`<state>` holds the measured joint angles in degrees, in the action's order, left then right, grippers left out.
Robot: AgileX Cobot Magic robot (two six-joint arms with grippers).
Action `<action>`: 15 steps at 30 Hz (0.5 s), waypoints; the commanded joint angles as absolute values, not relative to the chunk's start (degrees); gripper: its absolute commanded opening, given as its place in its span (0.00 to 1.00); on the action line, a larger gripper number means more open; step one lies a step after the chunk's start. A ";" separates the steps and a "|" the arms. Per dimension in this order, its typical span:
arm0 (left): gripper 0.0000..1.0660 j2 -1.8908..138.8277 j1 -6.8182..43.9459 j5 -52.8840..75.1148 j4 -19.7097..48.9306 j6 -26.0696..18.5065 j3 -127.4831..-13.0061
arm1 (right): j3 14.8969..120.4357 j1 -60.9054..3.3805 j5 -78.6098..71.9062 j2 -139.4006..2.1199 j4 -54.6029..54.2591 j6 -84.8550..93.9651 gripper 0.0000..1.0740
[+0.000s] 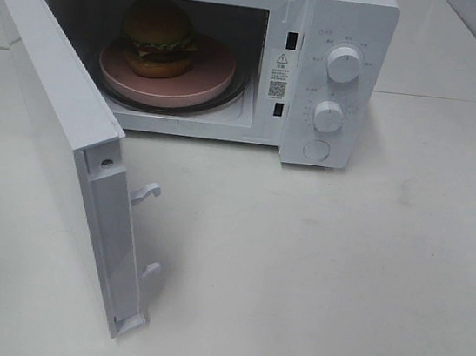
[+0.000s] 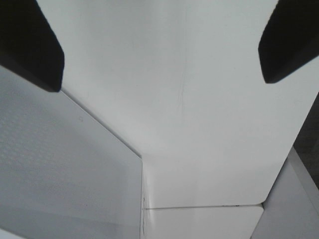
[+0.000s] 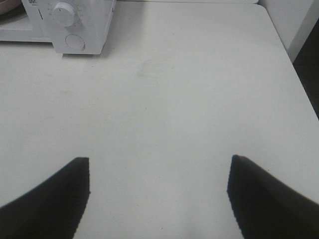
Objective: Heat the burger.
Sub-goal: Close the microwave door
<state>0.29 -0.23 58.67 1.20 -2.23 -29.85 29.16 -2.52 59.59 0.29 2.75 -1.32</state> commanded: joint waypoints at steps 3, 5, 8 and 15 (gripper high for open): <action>0.84 5.67 -0.11 52.83 1.43 -2.12 -30.71 | 28.99 -2.12 59.36 1.72 2.64 -1.66 0.71; 0.81 6.76 -0.11 52.08 1.43 -2.12 -30.71 | 28.99 -2.12 59.36 1.72 2.64 -1.66 0.71; 0.69 10.14 -0.11 50.19 0.80 -2.12 -30.71 | 28.99 -2.12 59.36 1.72 2.64 -1.66 0.71; 0.32 18.56 -0.11 44.18 0.46 -2.18 -30.71 | 28.99 -2.12 59.36 1.72 2.64 -1.66 0.71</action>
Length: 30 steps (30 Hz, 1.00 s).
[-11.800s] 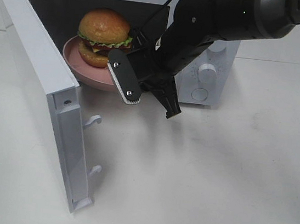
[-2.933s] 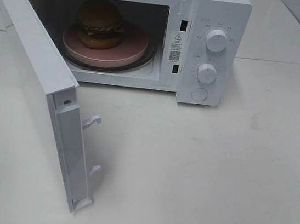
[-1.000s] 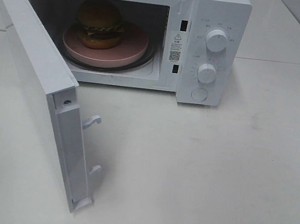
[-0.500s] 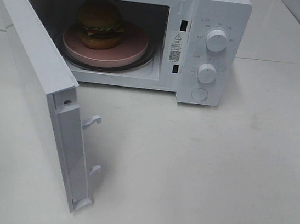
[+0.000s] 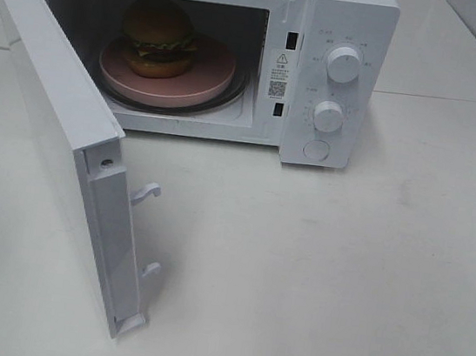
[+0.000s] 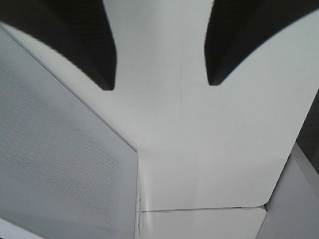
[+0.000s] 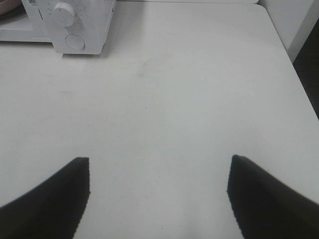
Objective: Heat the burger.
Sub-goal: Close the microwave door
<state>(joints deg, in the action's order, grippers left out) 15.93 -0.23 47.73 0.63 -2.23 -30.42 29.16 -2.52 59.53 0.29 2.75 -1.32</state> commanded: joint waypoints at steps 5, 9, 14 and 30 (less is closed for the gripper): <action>0.00 25.21 -0.11 36.90 0.52 -2.64 -30.65 | 28.99 -2.12 59.36 1.72 2.64 -1.66 0.71; 0.00 31.51 -0.11 26.87 0.80 -3.67 -29.79 | 28.99 -2.12 59.36 1.72 2.64 -1.66 0.71; 0.00 37.47 -0.11 13.64 0.80 -3.72 -26.36 | 28.99 -2.12 59.36 1.72 2.64 -1.66 0.71; 0.00 58.10 -0.11 -29.68 -2.41 -4.30 -17.07 | 28.99 -2.12 59.36 1.72 2.64 -1.66 0.71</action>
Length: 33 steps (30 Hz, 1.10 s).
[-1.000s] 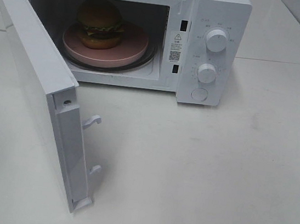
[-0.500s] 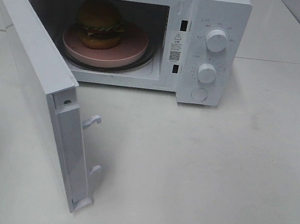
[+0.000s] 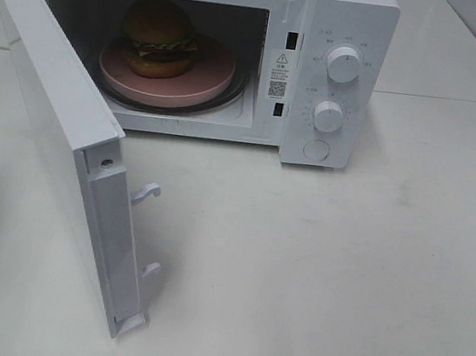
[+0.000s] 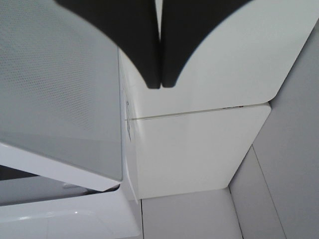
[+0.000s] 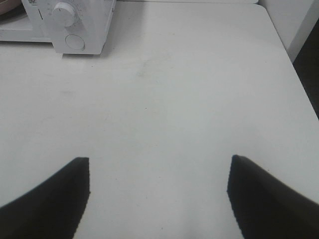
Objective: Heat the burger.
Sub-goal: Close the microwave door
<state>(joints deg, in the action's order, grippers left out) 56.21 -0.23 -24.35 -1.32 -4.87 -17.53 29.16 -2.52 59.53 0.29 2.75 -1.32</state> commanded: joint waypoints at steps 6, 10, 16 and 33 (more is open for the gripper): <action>0.00 67.38 -0.11 -36.04 -10.60 3.04 -17.07 | 28.99 -2.12 59.36 1.72 2.64 -1.66 0.71; 0.00 70.87 1.60 -39.19 -12.55 5.79 -17.07 | 28.99 -2.12 59.36 1.72 2.64 -1.66 0.71; 0.00 74.43 6.76 -42.86 -12.78 5.33 -17.07 | 28.99 -2.12 59.36 1.72 2.64 -1.66 0.71; 0.00 83.94 20.05 -52.65 -9.17 4.24 -17.13 | 28.99 -2.12 59.36 1.72 2.64 -1.66 0.71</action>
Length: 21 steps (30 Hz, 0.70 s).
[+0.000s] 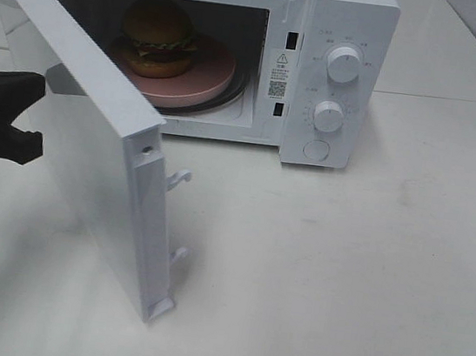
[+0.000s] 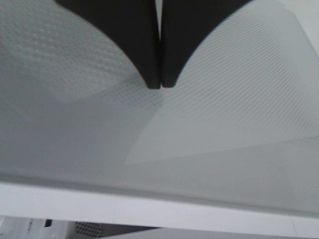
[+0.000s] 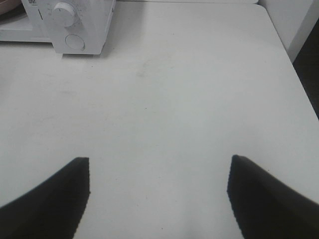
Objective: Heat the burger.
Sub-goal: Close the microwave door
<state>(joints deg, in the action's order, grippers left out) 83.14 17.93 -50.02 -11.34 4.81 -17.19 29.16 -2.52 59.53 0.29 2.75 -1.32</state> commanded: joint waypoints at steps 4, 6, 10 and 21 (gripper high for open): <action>0.00 85.77 23.84 -53.74 -4.01 1.38 -17.36 | 28.99 -2.12 59.36 1.72 2.64 -1.66 0.71; 0.00 86.86 25.67 -53.74 -2.41 0.00 -18.22 | 28.99 -2.12 59.36 1.72 2.64 -1.66 0.71; 0.00 89.84 29.45 -53.69 1.32 -1.66 -22.23 | 28.99 -2.12 59.36 1.72 2.64 -1.66 0.71; 0.00 95.80 33.06 -53.17 6.76 -2.92 -30.25 | 28.99 -2.12 59.36 1.72 2.64 -1.66 0.71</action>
<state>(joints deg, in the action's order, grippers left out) 95.80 32.72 -52.65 5.84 -2.86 -29.62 29.16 -2.52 59.53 0.29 2.75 -1.32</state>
